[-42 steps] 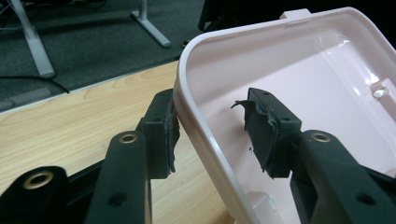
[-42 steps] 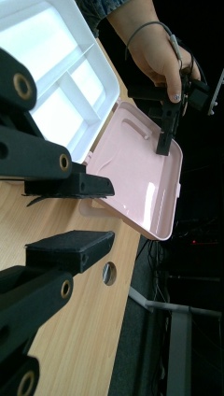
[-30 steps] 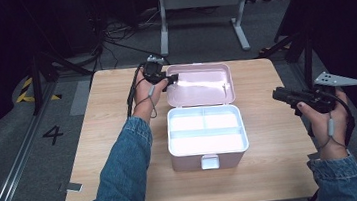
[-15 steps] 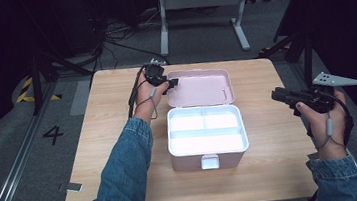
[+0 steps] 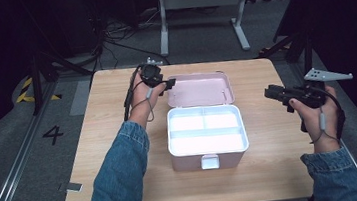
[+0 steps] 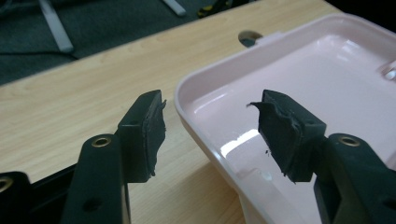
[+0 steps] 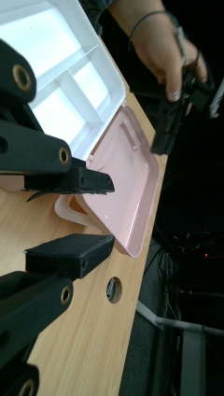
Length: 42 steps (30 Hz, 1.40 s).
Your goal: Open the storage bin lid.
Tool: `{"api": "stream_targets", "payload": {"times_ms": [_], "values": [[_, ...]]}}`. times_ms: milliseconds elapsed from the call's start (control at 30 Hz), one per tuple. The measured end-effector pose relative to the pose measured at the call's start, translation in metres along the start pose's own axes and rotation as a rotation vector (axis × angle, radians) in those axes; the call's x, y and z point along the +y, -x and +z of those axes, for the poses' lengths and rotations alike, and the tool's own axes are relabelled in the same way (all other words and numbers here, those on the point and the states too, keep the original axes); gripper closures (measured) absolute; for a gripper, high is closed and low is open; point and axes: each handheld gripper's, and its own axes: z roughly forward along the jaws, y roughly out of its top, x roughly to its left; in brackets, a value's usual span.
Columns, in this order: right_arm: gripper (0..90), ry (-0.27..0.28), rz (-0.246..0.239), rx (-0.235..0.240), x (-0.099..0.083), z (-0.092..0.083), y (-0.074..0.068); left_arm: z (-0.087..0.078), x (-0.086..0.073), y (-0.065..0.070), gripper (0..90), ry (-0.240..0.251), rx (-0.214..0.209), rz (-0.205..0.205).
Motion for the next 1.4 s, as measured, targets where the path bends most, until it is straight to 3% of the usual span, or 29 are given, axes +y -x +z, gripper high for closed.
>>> {"api": "stream_targets", "payload": {"times_ms": [33, 67, 200, 300, 600, 833, 900, 1067, 1133, 1167, 1233, 1333, 1367, 1400], "values": [[68.7, -0.012, -0.006, 0.009, 0.001, 0.004, 0.001, -0.013, 0.001, 0.000, 41.2, 0.039, -0.002, 0.007], [68.5, -0.015, -0.006, 0.009, 0.001, 0.005, 0.001, -0.013, 0.001, 0.000, 41.1, 0.039, -0.002, 0.007], [67.6, -0.024, -0.004, 0.016, 0.002, 0.008, 0.004, -0.043, -0.002, 0.007, 40.7, 0.092, -0.033, 0.012], [67.1, -0.032, -0.001, 0.017, 0.002, 0.009, 0.008, -0.062, -0.006, 0.011, 40.3, 0.110, -0.034, 0.048], [62.7, -0.072, 0.009, 0.008, -0.002, 0.011, 0.016, -0.117, -0.029, 0.026, 39.0, 0.105, -0.048, 0.098], [57.9, -0.117, 0.011, -0.017, -0.010, 0.007, 0.017, -0.139, -0.058, 0.032, 36.9, 0.094, -0.072, 0.121], [57.3, -0.130, 0.008, -0.025, -0.013, 0.005, 0.018, -0.143, -0.068, 0.032, 36.9, 0.088, -0.059, 0.127], [56.5, -0.152, 0.034, -0.043, -0.023, -0.001, 0.020, -0.152, -0.093, 0.032, 36.7, 0.051, -0.023, 0.131], [55.7, -0.163, 0.045, -0.048, -0.026, -0.001, 0.022, -0.153, -0.102, 0.031, 36.2, 0.034, -0.027, 0.135], [55.5, -0.170, 0.050, -0.056, -0.028, 0.000, 0.022, -0.153, -0.105, 0.029, 36.4, 0.010, -0.030, 0.118], [54.7, -0.180, 0.057, -0.068, -0.030, -0.001, 0.023, -0.153, -0.110, 0.026, 35.3, -0.055, -0.003, 0.132], [53.7, -0.183, 0.057, -0.079, -0.032, -0.001, 0.024, -0.154, -0.118, 0.020, 35.1, -0.101, 0.026, 0.115], [53.4, -0.187, 0.056, -0.082, -0.033, -0.001, 0.024, -0.153, -0.123, 0.018, 35.1, -0.124, 0.017, 0.084], [53.2, -0.194, 0.057, -0.088, -0.034, 0.000, 0.025, -0.152, -0.127, 0.014, 35.1, -0.149, 0.014, 0.078]]}}
